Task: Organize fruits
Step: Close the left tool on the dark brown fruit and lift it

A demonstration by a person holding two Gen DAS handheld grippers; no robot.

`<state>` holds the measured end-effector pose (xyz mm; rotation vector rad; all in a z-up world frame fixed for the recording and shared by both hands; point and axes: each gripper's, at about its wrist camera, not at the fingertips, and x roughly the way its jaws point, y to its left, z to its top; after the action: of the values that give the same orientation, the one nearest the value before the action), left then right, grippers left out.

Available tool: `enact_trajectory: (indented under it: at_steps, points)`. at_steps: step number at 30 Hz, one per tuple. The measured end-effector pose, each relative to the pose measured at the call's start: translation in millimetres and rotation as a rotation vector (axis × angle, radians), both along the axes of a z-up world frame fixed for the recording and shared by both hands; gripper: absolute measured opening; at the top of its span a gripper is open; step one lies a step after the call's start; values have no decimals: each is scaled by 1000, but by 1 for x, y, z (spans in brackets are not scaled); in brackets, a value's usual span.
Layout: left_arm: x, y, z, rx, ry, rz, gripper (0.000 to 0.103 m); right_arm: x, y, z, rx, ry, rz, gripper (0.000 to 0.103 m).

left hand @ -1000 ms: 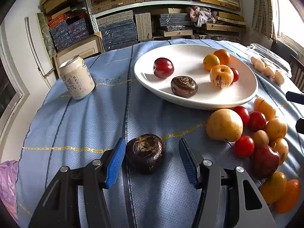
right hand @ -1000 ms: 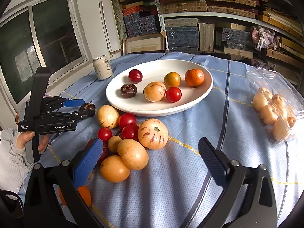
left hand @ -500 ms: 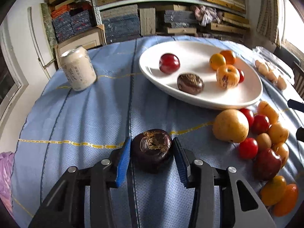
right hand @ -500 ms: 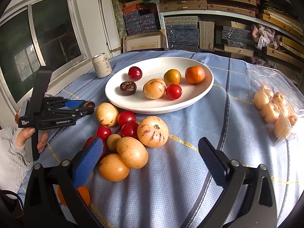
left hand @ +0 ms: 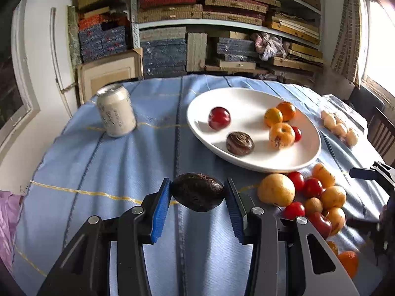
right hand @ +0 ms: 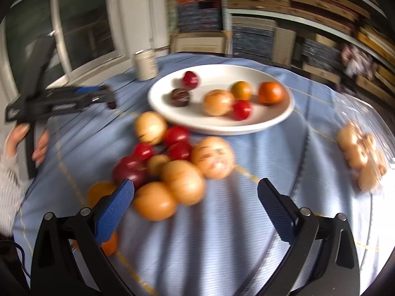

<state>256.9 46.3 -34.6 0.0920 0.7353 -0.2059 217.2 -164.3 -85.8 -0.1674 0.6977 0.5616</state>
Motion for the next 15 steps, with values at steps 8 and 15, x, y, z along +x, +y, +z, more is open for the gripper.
enact_trajectory:
  at_steps: [8,15]
  points:
    - [2,-16,-13,43,29,-36,44,-7,10,-2,-25,-1,19,98]
    - [3,-16,-17,53,38,-42,44,1,7,-9,-13,93,18,70]
